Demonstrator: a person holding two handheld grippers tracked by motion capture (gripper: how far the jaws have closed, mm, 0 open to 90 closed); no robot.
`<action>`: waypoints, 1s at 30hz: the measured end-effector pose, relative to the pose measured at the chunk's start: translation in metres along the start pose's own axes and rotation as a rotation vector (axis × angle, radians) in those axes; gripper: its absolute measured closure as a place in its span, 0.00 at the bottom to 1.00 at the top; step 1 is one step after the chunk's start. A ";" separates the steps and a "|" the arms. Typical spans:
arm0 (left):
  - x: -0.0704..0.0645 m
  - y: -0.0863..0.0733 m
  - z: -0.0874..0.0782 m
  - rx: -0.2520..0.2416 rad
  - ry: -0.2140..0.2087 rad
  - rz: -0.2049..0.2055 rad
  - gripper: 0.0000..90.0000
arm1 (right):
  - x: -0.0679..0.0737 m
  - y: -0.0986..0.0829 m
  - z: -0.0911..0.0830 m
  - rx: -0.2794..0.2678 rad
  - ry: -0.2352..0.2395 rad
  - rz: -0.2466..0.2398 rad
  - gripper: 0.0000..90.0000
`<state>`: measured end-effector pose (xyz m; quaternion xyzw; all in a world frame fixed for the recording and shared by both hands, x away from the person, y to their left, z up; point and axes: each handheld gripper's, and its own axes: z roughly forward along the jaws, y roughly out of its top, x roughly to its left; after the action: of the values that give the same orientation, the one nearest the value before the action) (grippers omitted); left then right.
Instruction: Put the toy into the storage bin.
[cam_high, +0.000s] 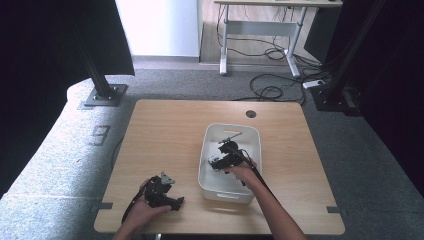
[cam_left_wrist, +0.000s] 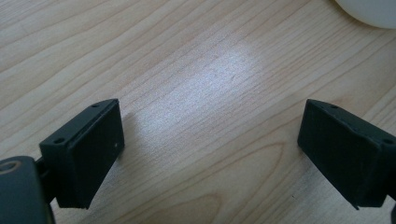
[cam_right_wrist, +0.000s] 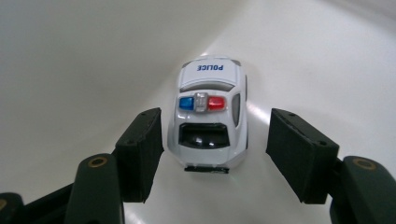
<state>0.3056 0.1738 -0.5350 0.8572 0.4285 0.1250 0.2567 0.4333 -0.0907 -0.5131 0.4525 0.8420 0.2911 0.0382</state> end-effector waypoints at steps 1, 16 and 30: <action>0.000 0.000 0.000 0.000 0.000 0.000 0.08 | 0.000 0.000 0.000 0.000 0.000 0.000 0.41; 0.000 0.000 0.000 0.001 -0.001 0.001 0.08 | 0.009 -0.002 -0.003 0.010 0.067 -0.007 0.48; 0.000 0.000 0.000 0.002 -0.002 0.003 0.08 | 0.009 -0.005 -0.007 0.039 0.084 -0.010 0.44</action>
<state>0.3061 0.1738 -0.5350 0.8582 0.4272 0.1242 0.2561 0.4221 -0.0890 -0.5087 0.4365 0.8506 0.2932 -0.0048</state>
